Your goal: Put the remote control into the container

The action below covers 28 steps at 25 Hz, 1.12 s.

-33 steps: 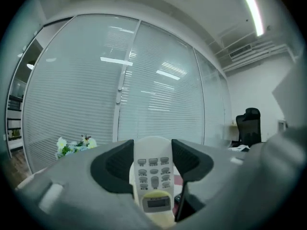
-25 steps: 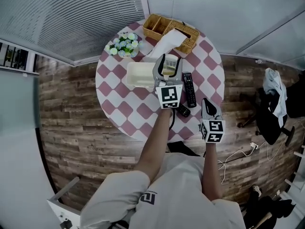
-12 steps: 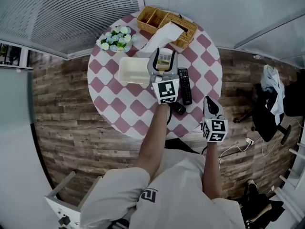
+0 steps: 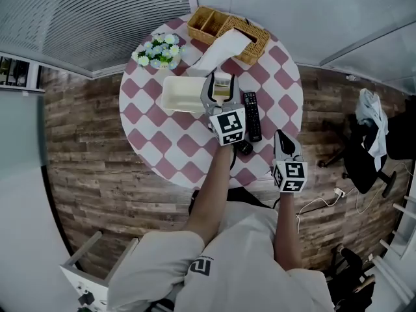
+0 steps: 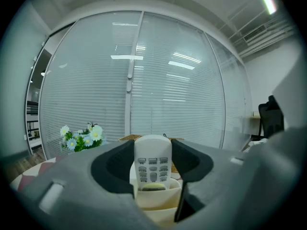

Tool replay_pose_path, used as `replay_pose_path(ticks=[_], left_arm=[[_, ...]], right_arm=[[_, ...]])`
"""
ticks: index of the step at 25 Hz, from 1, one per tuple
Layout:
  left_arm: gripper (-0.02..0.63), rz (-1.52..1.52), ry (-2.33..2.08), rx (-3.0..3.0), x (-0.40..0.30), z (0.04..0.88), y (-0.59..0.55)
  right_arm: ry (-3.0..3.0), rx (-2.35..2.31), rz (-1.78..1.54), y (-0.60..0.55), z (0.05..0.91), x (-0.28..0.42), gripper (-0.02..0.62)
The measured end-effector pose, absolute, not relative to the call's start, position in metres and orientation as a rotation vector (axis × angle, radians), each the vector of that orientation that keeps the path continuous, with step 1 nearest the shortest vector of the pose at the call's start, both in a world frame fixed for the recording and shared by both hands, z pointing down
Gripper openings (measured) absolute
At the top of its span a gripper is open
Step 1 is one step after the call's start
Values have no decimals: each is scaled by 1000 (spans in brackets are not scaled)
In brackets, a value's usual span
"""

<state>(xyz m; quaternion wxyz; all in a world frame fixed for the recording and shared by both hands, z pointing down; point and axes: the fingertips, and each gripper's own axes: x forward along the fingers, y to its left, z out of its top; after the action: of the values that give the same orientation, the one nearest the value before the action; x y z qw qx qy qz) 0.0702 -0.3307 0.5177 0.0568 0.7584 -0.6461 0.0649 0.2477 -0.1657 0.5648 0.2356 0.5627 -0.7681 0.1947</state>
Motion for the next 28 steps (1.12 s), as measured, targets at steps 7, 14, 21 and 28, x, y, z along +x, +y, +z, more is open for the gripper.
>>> replay_pose_path(ticks=[7,14,21,28], left_arm=[[344,244,-1836,2371,81,527,-325],[362,262,-1765,2438,64,507,-296],[145,253,-1721,2438,31,490,-248],[5,451,-1568,2375,0,517,-176]], right_arm=[[-2123,1546,536,-170,561,239,3],[-2158,1633,543,-161,543,216,3],[-2201,1670,469,-131,517,187,3],[-2201,1697,537,-104,523,164,3]])
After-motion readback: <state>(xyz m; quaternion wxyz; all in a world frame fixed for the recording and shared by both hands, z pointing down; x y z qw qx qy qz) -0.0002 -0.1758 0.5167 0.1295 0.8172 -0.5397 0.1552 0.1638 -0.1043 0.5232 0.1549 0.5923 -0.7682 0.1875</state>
